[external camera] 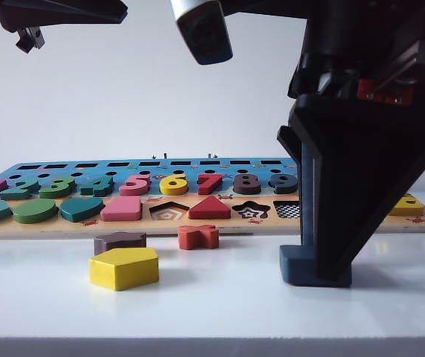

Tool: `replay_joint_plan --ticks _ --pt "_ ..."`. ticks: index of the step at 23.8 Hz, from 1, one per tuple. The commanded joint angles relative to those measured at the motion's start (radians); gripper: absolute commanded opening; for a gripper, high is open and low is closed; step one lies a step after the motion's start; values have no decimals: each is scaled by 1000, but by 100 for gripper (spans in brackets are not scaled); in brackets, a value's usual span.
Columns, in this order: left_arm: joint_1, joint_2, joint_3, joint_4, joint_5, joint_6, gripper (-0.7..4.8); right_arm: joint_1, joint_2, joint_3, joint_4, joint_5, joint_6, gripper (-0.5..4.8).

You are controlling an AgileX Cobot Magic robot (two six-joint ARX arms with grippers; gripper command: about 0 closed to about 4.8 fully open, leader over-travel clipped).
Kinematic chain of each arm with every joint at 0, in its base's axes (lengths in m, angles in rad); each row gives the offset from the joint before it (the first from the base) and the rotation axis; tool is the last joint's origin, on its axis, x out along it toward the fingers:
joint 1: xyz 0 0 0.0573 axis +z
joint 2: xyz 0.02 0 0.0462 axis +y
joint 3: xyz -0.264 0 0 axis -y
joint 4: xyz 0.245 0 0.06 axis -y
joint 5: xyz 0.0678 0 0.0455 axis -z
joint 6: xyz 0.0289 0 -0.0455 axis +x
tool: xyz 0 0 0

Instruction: Insert the cube into the slot.

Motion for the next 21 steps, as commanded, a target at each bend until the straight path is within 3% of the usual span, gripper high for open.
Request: replay_joint_plan --ticks 1,11,13,16,21 --pt "1 0 3 8 3 8 17 -4 -20 6 -2 -4 60 101" --pt "1 0 3 11 -4 8 17 -51 -155 10 23 72 544 86" --pt "1 0 3 11 -4 8 17 -51 -199 10 60 79 703 79" --pt "1 0 3 11 -4 8 17 -51 -257 10 116 166 985 67" --pt "1 0 3 11 -4 8 17 -52 -309 10 163 286 1173 62"
